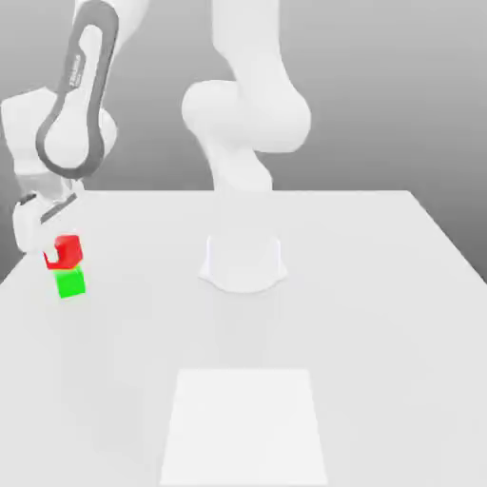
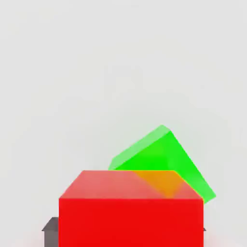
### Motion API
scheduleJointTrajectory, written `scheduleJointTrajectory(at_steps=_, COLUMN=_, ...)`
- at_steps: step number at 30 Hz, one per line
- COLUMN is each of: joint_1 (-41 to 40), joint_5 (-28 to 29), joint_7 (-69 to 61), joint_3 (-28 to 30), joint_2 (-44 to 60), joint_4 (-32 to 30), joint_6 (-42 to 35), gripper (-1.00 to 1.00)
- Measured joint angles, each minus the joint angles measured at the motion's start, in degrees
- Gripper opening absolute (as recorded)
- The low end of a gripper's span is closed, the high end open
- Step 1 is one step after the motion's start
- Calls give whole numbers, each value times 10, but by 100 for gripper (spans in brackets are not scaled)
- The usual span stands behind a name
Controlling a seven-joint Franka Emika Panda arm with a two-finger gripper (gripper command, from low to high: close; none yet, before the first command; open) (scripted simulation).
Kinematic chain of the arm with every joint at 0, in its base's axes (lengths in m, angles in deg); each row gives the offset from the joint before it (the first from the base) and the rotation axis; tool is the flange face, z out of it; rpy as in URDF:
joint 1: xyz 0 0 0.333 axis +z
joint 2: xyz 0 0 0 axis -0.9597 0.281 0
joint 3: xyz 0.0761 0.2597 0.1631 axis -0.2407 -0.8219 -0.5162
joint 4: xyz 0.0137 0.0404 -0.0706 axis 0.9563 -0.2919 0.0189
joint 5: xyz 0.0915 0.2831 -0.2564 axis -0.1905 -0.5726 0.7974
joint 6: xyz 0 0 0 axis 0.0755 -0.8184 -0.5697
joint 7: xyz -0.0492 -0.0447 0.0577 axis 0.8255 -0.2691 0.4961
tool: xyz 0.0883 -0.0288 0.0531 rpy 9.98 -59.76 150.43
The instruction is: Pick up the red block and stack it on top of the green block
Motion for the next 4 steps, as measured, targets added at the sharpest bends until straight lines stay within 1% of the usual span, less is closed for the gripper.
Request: scheduleJointTrajectory(at_steps=4, joint_1=-4, joint_5=-35, joint_7=-24, joint_3=-10, joint_2=26, joint_4=-3, joint_6=32, gripper=-100)
